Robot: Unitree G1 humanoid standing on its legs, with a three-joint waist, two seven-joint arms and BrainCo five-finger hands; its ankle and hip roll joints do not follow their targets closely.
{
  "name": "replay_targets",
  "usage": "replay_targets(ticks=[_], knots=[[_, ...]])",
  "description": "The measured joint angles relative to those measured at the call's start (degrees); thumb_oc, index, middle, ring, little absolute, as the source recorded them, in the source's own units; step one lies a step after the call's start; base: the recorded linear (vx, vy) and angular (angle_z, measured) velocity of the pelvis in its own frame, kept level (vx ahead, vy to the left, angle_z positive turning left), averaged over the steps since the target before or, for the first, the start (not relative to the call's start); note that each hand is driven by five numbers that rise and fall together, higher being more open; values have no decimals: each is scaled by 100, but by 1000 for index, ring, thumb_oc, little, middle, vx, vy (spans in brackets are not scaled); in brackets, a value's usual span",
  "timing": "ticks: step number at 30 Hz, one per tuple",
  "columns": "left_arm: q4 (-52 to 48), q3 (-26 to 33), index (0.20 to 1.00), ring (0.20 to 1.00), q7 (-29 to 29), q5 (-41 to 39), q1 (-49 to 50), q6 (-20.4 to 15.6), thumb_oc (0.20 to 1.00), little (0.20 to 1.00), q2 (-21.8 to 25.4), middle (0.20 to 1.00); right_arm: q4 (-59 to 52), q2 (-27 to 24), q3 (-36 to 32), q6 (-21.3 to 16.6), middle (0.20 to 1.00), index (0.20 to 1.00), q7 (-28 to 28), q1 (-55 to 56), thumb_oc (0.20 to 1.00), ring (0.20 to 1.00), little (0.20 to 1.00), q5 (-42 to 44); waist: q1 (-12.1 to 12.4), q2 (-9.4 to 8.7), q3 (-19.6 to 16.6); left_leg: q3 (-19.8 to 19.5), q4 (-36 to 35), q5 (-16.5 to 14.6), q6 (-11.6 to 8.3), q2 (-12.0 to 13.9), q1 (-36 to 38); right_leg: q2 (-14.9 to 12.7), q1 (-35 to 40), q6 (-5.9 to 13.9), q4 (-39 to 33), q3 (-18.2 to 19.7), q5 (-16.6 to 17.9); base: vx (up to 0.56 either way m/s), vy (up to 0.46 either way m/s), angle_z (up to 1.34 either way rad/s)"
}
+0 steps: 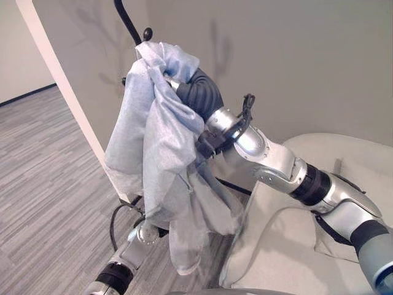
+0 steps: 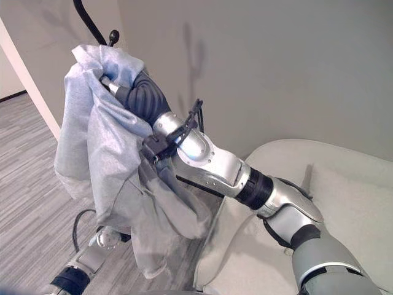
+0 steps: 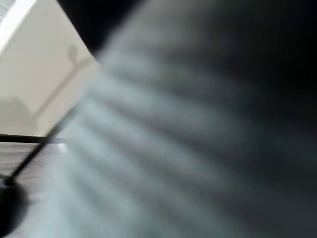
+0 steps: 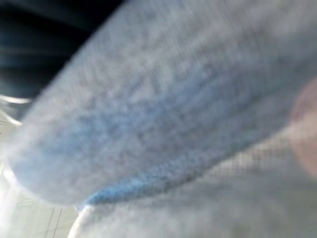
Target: Hang the clothes on the sofa on the clothes rack.
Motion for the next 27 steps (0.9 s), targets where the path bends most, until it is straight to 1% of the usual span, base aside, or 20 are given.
replay_targets(ticks=[9, 10, 12, 13, 14, 16, 17, 18, 19, 21, 22, 26, 27], knots=[[0, 0, 1000, 1000, -30, 0, 18, -1, 1000, 1000, 13, 1000, 30, 9, -1, -11, 200, 200, -2, -7, 200, 200, 200, 1, -21, -5, -3, -2, -36, -8, -3, 5, 19, 9, 51, 9, 12, 1, 26, -5, 11, 0], [-20, 11, 1000, 1000, -32, -3, 51, -4, 1000, 1000, 30, 1000, 69, 23, -5, -13, 200, 200, 7, -14, 200, 200, 200, 1, 17, -2, -1, -2, -36, -7, -3, 0, 16, 4, 52, 6, 11, -6, 28, -56, 113, -1], [-236, 100, 1000, 1000, -40, -5, 280, -13, 1000, 1000, 128, 1000, 291, 133, -152, -13, 200, 200, 19, -16, 200, 200, 200, 3, 2, -1, 0, 8, -36, -7, -3, 1, 29, 3, 45, 0, 12, -9, 27, -42, 70, -2], [-344, 210, 1000, 1000, -44, -2, 458, -48, 1000, 1000, 196, 1000, 396, 192, -328, -13, 200, 200, 46, 30, 200, 200, 200, 2, 15, 21, 12, 9, -34, -6, -3, -3, 18, -5, 45, -13, 7, -19, 18, -21, 23, 4], [-422, 436, 1000, 1000, -24, -5, 704, -43, 1000, 1000, 357, 1000, 441, 141, -589, -17, 200, 200, 10, 92, 200, 200, 200, 3, 46, 61, 40, 0, -36, -6, -4, -10, 10, -14, 38, -98, -2, -22, -35, -28, 28, 5], [-427, 670, 1000, 1000, 7, -6, 847, -3, 1000, 1000, 505, 1000, 455, 101, -726, -19, 200, 200, -6, 92, 200, 200, 200, 0, 106, 11, 9, -4, -8, -6, -4, -10, 14, -16, 23, -99, -4, -29, -39, -22, 13, 4], [-429, 705, 1000, 1000, 60, -7, 859, 20, 1000, 1000, 621, 1000, 471, 100, -764, -19, 200, 200, -5, 90, 200, 200, 200, 0, 139, 79, 41, -13, -1, -5, -4, -14, 7, -18, 24, -97, -11, -34, -37, -15, 6, 4], [-498, 682, 1000, 1000, 88, 1, 884, 15, 1000, 1000, 943, 1000, 595, 136, -818, -23, 200, 200, 41, 90, 200, 200, 200, -2, 192, 76, 39, -18, -1, -4, -6, -10, 13, -11, 41, -67, -12, -44, -18, -8, 5, 4], [-575, 738, 1000, 1000, 118, -1, 935, 17, 1000, 1000, 1083, 1000, 670, 141, -841, -18, 200, 200, 50, 92, 200, 200, 200, -1, 197, 72, 37, -25, -1, -4, -6, -7, 24, -6, 76, -8, -12, -47, 19, 0, 0, 0], [-705, 1013, 1000, 1000, 234, -2, 1069, 16, 1000, 1000, 1261, 1000, 774, 122, -896, -14, 200, 200, 52, 97, 200, 200, 200, -1, 208, 84, 44, -33, -20, -5, -5, -14, 29, -14, 106, 0, -13, -49, 26, 0, 0, 0], [-702, 1130, 1000, 1000, 270, -3, 1102, 21, 1000, 1000, 1285, 1000, 776, 119, -903, -14, 200, 200, 50, 97, 200, 200, 200, -1, 207, 85, 45, -36, -36, -5, -5, -16, 29, -18, 106, 2, -10, -50, 29, 0, 0, 0], [-813, 1128, 1000, 1000, 308, -6, 1240, 13, 1000, 1000, 1325, 1000, 777, 135, -904, -13, 200, 200, 69, 107, 200, 200, 200, -3, 236, 115, 64, -42, -38, -5, -5, -11, 15, -13, 118, 9, -7, -49, 34, -9, -1, 0], [-845, 1132, 1000, 1000, 309, -6, 1301, 8, 1000, 1000, 1328, 1000, 777, 129, -905, -13, 200, 200, 69, 117, 200, 200, 200, -3, 209, 113, 62, -40, -38, -6, -5, -10, 45, -12, 123, 8, -9, -47, 33, -35, -4, 2]])
